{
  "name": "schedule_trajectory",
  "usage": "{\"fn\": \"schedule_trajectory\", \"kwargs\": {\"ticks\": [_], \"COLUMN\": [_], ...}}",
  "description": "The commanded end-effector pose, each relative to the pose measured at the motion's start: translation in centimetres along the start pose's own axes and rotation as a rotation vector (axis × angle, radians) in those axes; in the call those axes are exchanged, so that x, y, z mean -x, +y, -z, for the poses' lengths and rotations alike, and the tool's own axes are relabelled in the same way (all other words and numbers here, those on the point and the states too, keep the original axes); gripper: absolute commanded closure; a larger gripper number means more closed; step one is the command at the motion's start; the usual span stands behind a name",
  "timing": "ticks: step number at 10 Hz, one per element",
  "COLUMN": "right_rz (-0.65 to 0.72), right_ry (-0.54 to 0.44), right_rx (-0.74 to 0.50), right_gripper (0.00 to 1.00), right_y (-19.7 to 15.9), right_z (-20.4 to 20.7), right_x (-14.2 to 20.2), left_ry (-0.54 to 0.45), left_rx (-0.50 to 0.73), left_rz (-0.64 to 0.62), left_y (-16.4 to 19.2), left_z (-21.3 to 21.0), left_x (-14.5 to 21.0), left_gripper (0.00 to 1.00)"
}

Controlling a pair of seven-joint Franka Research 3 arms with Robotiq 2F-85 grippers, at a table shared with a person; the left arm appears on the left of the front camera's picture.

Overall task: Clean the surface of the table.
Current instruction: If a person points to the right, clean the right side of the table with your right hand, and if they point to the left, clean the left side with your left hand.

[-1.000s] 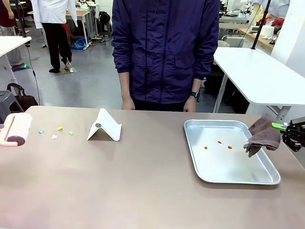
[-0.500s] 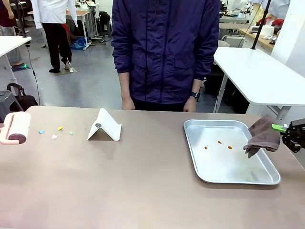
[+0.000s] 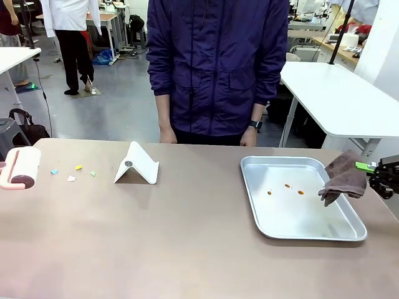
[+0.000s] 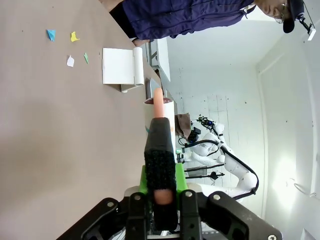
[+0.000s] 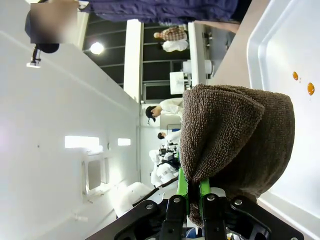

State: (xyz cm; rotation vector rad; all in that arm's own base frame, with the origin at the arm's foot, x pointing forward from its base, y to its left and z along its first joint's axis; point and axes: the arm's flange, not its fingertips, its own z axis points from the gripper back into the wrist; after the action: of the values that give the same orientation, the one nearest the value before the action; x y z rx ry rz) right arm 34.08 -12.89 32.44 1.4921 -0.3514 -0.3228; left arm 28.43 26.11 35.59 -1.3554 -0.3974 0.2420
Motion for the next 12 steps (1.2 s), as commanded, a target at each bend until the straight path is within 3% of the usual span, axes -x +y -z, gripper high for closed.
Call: {"fn": "schedule_trajectory", "kwargs": {"ticks": [1,12], "right_rz": [0.022,0.022], "right_ry": [-0.003,-0.003], "right_rx": [0.003,0.003], "right_gripper": [1.00,1.00], "right_y": [0.40,0.40], "right_z": [-0.04,-0.04], "right_x": [-0.05,-0.05], "left_ry": [0.014,0.014], "left_rx": [0.005,0.005], "left_rz": [0.007,0.007], "left_y": [-0.41,-0.41], "left_z": [-0.26,-0.26], "left_x": [-0.03,-0.03], "left_gripper": [1.00,1.00]}}
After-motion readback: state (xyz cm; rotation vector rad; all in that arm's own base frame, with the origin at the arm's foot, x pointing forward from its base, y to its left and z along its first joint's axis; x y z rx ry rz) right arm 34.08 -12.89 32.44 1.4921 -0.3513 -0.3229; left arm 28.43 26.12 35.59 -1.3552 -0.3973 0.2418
